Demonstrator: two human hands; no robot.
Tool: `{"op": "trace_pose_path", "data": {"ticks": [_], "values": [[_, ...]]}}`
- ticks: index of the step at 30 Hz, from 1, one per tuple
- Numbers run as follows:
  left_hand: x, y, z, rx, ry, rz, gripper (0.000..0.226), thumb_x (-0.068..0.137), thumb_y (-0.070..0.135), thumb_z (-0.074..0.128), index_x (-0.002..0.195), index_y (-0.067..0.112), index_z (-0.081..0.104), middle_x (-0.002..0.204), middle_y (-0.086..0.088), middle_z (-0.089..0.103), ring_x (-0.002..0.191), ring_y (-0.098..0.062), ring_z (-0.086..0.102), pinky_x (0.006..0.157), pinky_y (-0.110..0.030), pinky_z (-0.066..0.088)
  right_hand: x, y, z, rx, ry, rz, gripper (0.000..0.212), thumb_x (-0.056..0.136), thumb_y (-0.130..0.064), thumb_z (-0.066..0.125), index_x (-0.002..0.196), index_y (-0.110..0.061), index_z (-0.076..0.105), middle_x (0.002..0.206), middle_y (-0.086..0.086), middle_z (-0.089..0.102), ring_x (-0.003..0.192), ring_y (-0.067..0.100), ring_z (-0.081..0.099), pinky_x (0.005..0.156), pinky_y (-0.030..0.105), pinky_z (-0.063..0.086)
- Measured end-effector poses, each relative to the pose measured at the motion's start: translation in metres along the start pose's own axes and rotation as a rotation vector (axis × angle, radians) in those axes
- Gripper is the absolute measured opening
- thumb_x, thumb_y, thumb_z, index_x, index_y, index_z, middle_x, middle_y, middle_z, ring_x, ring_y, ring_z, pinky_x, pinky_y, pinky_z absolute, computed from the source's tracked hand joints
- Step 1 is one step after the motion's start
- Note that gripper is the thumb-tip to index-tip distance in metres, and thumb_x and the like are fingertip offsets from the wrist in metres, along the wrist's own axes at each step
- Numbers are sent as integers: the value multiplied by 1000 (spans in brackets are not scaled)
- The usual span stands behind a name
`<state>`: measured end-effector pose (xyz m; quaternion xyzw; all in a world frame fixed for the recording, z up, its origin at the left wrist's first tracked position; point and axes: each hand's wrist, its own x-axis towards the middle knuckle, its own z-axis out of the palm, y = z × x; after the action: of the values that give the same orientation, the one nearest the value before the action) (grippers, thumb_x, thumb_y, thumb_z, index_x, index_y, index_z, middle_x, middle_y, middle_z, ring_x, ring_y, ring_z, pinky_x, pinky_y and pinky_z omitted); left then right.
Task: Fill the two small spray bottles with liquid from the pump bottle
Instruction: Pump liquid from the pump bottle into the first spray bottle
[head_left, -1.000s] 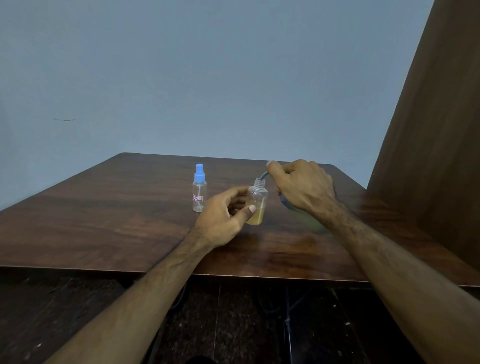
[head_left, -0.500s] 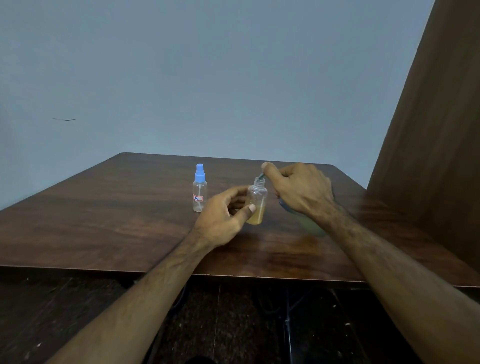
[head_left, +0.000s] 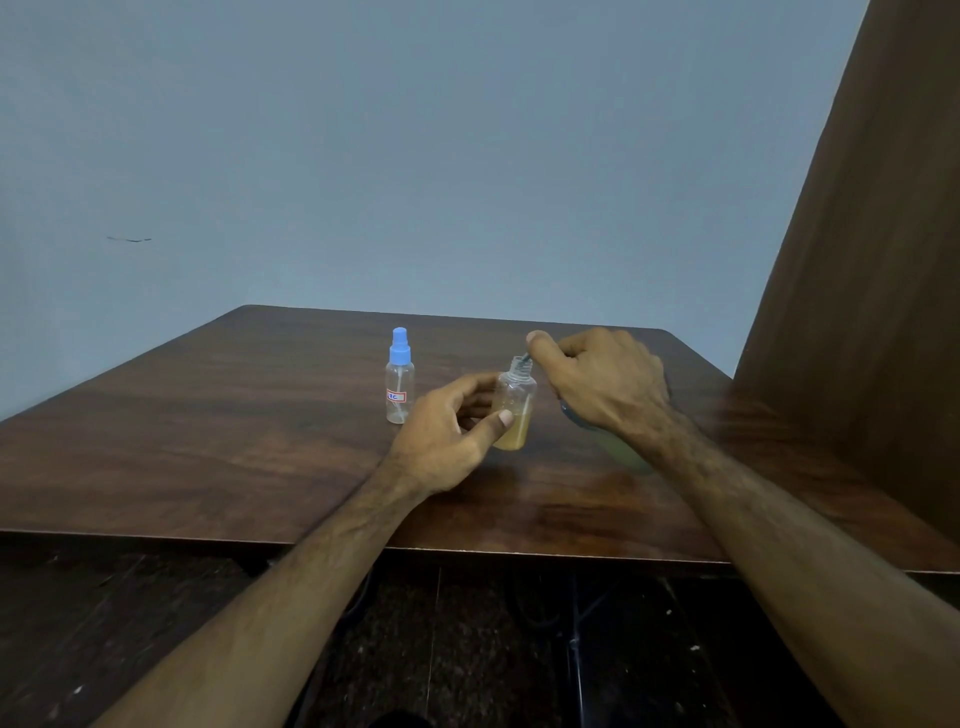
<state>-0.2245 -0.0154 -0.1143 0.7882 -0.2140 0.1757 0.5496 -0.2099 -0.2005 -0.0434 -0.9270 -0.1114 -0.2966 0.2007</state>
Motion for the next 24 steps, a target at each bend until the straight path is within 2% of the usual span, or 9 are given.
{"op": "trace_pose_path", "data": {"ticks": [5,8,11,18,24], "values": [[1,-1,0,17,-6,-3,41,94,12,69,134,12,61,117,1,73,110,-5,68,95,-19,53,0,-2,-3,17,1,-1,59,88,-55,36,51,-13,55,49,0,57,52,19,54,61,30,41],[1,-1,0,14,-2,-7,40,94,12,69,133,14,61,116,3,73,109,-3,68,94,-16,52,2,-2,-4,20,-13,7,64,89,-58,34,59,-10,64,60,5,68,60,24,62,60,29,41],[0,0,1,9,-3,-1,39,94,10,69,132,16,61,114,4,73,107,0,68,91,-13,51,3,1,-2,-23,-1,-6,72,93,-65,33,65,-9,68,64,5,71,65,23,65,59,28,38],[0,-1,0,24,-8,1,41,94,13,70,134,14,61,117,3,73,109,-4,68,96,-19,52,2,-2,-5,-5,11,-15,62,90,-55,35,61,-9,65,61,6,69,61,24,62,60,29,40],[1,-2,0,21,-7,5,42,94,13,69,135,12,61,117,3,73,110,-4,68,96,-22,53,3,-1,-4,-45,9,-17,72,95,-64,35,63,-8,67,62,5,70,62,22,64,59,27,38]]}}
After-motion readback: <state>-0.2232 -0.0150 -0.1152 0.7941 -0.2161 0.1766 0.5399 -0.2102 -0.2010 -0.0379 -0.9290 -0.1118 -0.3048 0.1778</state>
